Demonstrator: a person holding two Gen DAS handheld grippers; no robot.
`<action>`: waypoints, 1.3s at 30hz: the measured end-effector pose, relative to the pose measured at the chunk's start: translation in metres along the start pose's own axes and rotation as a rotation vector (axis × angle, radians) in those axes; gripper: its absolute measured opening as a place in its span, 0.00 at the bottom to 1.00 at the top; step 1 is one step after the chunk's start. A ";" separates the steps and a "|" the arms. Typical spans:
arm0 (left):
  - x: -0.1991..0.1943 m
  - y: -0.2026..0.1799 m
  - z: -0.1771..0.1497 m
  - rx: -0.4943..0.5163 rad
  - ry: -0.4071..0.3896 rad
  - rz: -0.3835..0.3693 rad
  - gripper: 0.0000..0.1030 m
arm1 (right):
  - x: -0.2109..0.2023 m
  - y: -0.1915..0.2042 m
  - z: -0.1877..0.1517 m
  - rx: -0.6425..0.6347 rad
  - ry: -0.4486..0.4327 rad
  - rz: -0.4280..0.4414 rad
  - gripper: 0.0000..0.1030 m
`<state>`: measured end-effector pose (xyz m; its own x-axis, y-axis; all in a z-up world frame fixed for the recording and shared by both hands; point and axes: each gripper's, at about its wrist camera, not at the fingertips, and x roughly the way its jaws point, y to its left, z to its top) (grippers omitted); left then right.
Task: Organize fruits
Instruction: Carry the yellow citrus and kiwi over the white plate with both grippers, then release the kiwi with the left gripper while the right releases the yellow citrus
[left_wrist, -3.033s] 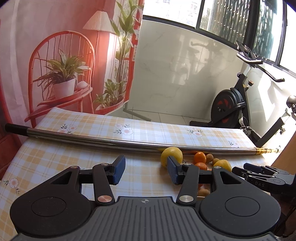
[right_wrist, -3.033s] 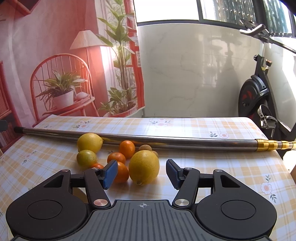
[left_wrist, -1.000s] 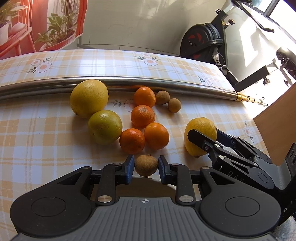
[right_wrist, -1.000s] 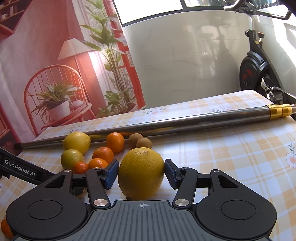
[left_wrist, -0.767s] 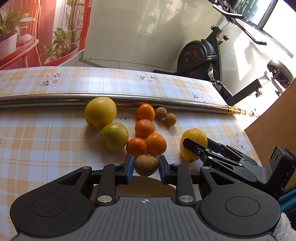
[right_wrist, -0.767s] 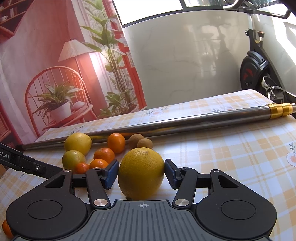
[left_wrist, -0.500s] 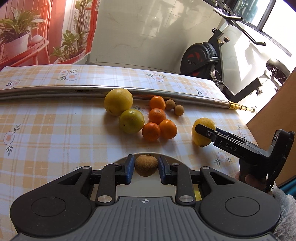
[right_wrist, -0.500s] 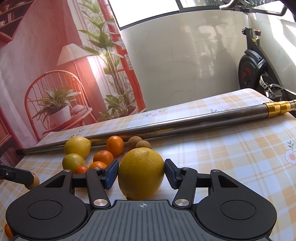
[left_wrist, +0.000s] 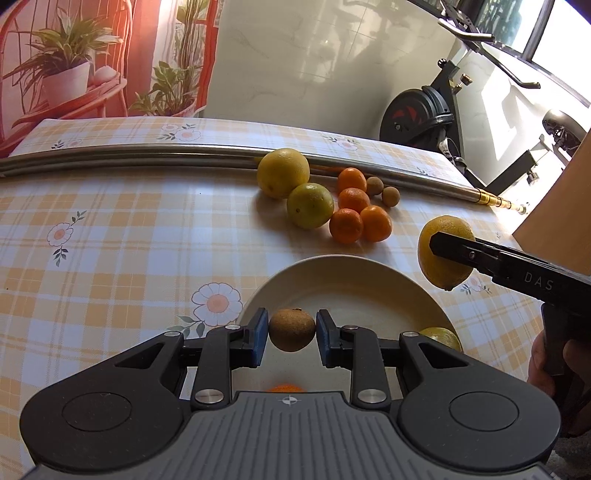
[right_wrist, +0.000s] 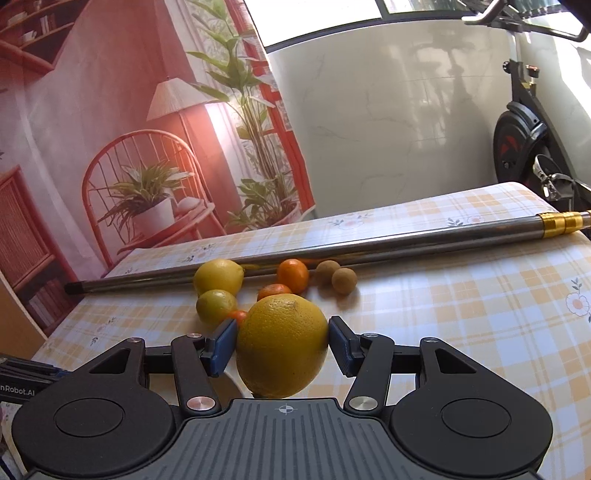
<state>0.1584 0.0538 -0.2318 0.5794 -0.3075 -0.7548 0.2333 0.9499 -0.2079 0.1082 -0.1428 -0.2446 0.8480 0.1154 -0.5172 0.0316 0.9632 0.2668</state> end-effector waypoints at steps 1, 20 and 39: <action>0.000 0.000 -0.001 0.005 0.000 0.005 0.29 | 0.001 0.007 -0.001 -0.013 0.011 0.008 0.49; 0.000 0.010 -0.020 0.028 -0.004 0.021 0.29 | 0.004 0.059 -0.017 -0.116 0.139 0.019 0.49; -0.021 0.036 -0.006 -0.120 -0.122 0.019 0.31 | 0.039 0.093 -0.013 -0.210 0.210 0.075 0.49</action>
<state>0.1503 0.0950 -0.2275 0.6751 -0.2870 -0.6797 0.1306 0.9532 -0.2727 0.1377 -0.0456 -0.2509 0.7155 0.2148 -0.6648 -0.1560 0.9767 0.1477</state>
